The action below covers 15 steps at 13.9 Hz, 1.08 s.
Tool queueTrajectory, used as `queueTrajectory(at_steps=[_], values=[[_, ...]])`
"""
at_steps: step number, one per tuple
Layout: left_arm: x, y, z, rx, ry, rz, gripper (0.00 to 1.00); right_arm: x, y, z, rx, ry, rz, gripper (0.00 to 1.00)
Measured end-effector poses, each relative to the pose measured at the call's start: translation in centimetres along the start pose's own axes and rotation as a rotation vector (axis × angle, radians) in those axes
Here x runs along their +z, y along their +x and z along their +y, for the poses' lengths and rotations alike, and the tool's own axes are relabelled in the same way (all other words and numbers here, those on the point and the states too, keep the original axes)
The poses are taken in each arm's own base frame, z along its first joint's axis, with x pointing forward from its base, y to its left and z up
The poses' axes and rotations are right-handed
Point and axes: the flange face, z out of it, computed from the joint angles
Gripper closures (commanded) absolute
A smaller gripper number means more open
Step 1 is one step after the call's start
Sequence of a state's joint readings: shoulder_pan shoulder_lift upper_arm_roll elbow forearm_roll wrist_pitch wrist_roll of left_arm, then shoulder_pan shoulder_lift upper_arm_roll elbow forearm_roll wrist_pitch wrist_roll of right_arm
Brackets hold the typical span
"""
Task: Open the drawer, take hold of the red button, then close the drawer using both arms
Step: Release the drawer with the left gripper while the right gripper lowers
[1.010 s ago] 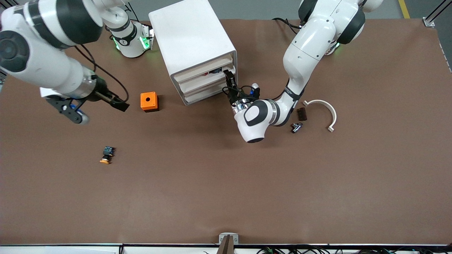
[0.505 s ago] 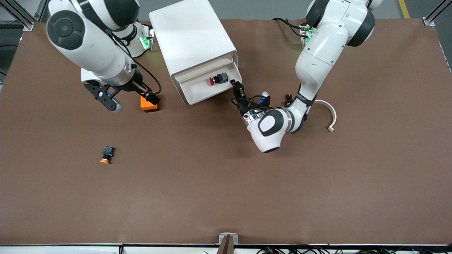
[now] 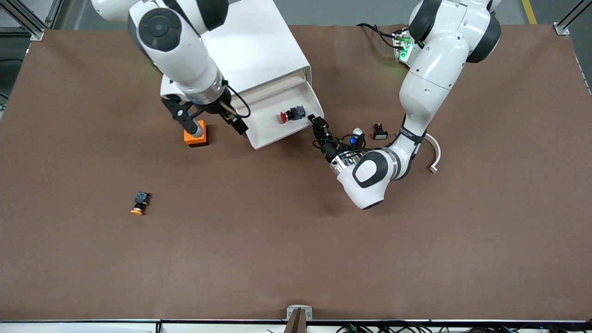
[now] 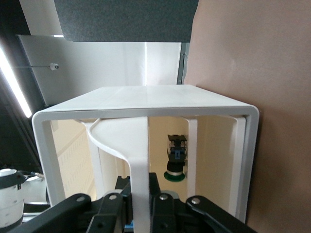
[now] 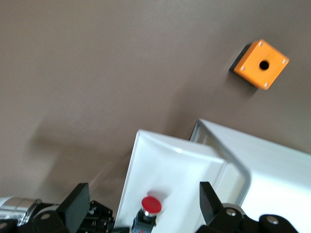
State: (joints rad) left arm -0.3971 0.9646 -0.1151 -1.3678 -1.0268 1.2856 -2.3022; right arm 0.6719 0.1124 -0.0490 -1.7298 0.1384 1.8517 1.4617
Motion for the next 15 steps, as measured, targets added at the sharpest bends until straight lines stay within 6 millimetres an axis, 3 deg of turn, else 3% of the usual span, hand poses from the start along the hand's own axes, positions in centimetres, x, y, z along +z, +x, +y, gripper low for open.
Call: queueTrajectory(at_steps=[1, 2, 5, 6, 9, 15], values=[[-0.6, 0.2, 0.0, 0.000, -0.003, -0.015, 0.88, 0.1, -1.3, -0.2, 0.015, 0.012, 0.001, 0.00], [-1.4, 0.4, 0.1, 0.000, -0.006, -0.031, 0.79, 0.4, -2.6, -0.3, 0.030, 0.016, 0.001, 0.00], [-3.3, 1.2, 0.3, -0.002, -0.008, -0.063, 0.43, 1.8, -5.8, -0.6, 0.057, 0.012, 0.001, 0.00], [-3.7, 1.4, 0.4, 0.005, -0.011, -0.070, 0.23, 2.4, -6.7, -0.8, 0.066, 0.013, 0.001, 0.00], [-4.8, 1.6, 0.5, 0.159, -0.040, -0.097, 0.01, 5.0, -9.1, -1.5, 0.092, 0.008, 0.022, 0.00], [-10.1, 1.5, -2.4, 0.721, -0.186, -0.093, 0.01, 11.2, -14.5, -2.5, 0.143, -0.007, 0.093, 0.00]])
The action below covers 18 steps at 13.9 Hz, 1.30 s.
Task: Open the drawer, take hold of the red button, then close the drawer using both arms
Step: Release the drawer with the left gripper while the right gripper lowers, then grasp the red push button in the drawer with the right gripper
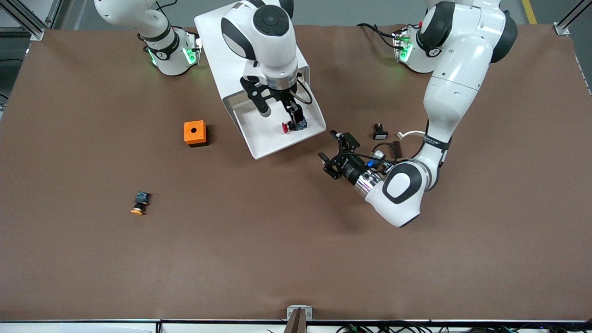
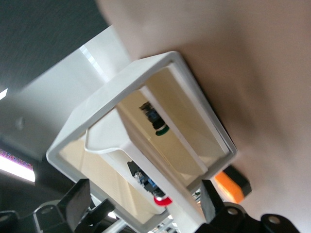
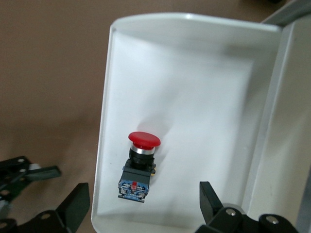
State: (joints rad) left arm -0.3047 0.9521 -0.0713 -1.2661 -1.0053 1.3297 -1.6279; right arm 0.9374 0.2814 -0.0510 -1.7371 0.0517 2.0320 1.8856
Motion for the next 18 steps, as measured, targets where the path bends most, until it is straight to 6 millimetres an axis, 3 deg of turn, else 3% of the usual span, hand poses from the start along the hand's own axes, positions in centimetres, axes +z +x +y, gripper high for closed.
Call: queueTrajectory(at_steps=[6, 11, 14, 18], values=[[-5.8, -1.7, -0.5, 0.527, -0.209, 0.202, 0.01, 3.0, -1.7, -1.1, 0.017, -0.019, 0.027, 0.00], [-9.9, -5.5, -3.2, 0.788, -0.372, 0.500, 0.01, 3.9, -2.3, -1.5, 0.033, -0.007, 0.032, 0.00], [-10.5, -8.6, -5.1, 0.846, -0.424, 0.700, 0.01, 4.7, -2.4, -1.8, 0.038, -0.011, 0.035, 0.00], [-10.4, -10.3, -5.2, 0.878, -0.460, 0.915, 0.01, 5.5, -2.6, -2.1, 0.046, -0.017, 0.041, 0.00]])
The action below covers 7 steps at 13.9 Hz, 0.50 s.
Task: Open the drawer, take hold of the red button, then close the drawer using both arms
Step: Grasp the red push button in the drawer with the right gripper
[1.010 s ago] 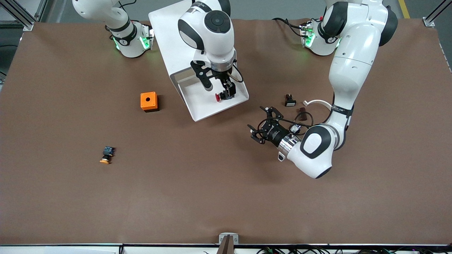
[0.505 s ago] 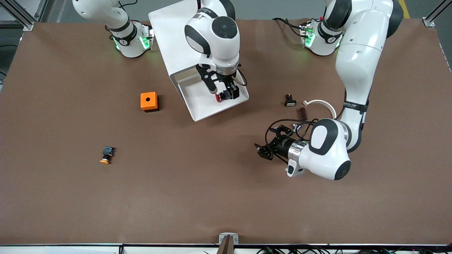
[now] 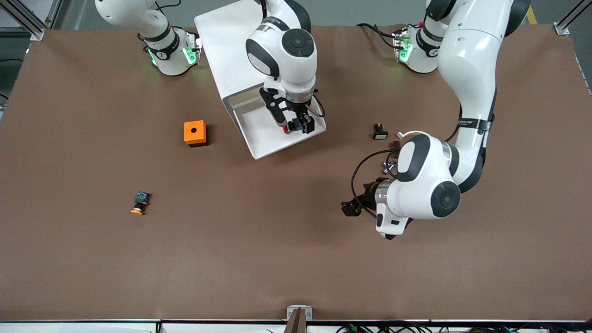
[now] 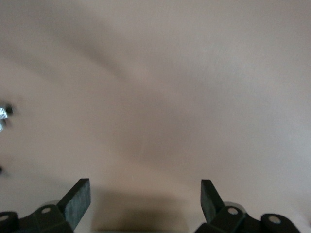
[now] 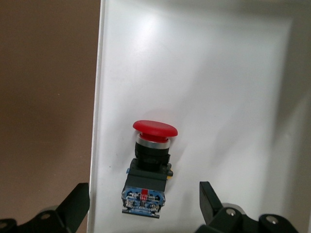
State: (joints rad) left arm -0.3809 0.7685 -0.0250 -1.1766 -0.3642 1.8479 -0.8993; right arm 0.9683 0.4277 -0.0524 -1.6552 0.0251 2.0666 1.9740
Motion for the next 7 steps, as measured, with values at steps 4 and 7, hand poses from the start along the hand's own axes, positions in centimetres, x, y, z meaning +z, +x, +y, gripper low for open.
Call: queueTrajectory(at_steps=[4, 7], values=[[0.3, -2.3, 1.8, 0.089, 0.034, 0.126, 0.01, 0.1, 0.0, 0.0, 0.001, 0.000, 0.001, 0.00], [-1.1, -3.4, 2.3, 0.120, 0.035, 0.168, 0.01, 0.3, -0.1, 0.0, 0.000, -0.003, 0.002, 0.00]])
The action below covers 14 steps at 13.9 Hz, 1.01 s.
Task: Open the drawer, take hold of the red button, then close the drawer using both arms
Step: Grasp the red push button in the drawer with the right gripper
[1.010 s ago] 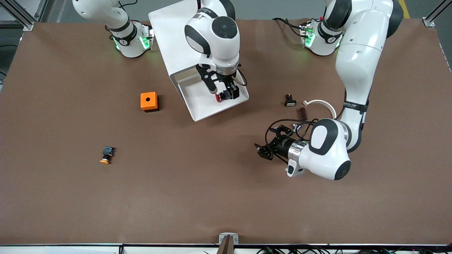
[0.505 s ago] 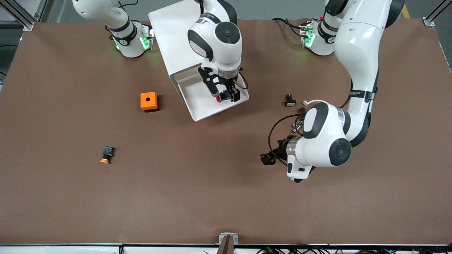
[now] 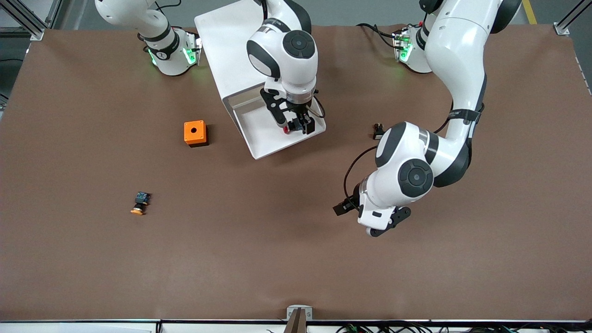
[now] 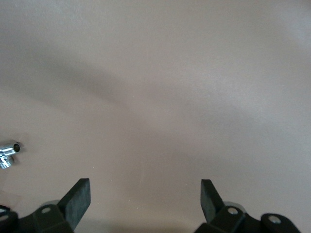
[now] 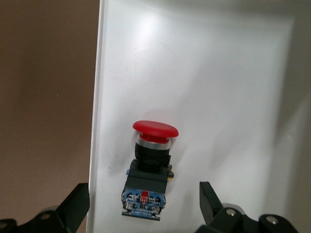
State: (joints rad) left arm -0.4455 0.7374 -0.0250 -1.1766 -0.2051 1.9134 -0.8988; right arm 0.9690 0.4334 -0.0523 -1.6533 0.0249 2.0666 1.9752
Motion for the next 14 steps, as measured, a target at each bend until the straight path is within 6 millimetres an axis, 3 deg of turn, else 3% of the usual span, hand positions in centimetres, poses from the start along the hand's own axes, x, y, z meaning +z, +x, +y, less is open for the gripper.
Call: queueTrajectory(at_steps=[4, 14], values=[[-1.8, -0.2, 0.2, 0.012, -0.018, 0.037, 0.01, 0.9, -0.3, 0.0, -0.004, -0.012, 0.006, 0.00], [-1.5, -0.1, 0.1, 0.019, -0.004, 0.050, 0.01, 1.1, -0.4, -0.1, -0.005, -0.011, 0.007, 0.16]])
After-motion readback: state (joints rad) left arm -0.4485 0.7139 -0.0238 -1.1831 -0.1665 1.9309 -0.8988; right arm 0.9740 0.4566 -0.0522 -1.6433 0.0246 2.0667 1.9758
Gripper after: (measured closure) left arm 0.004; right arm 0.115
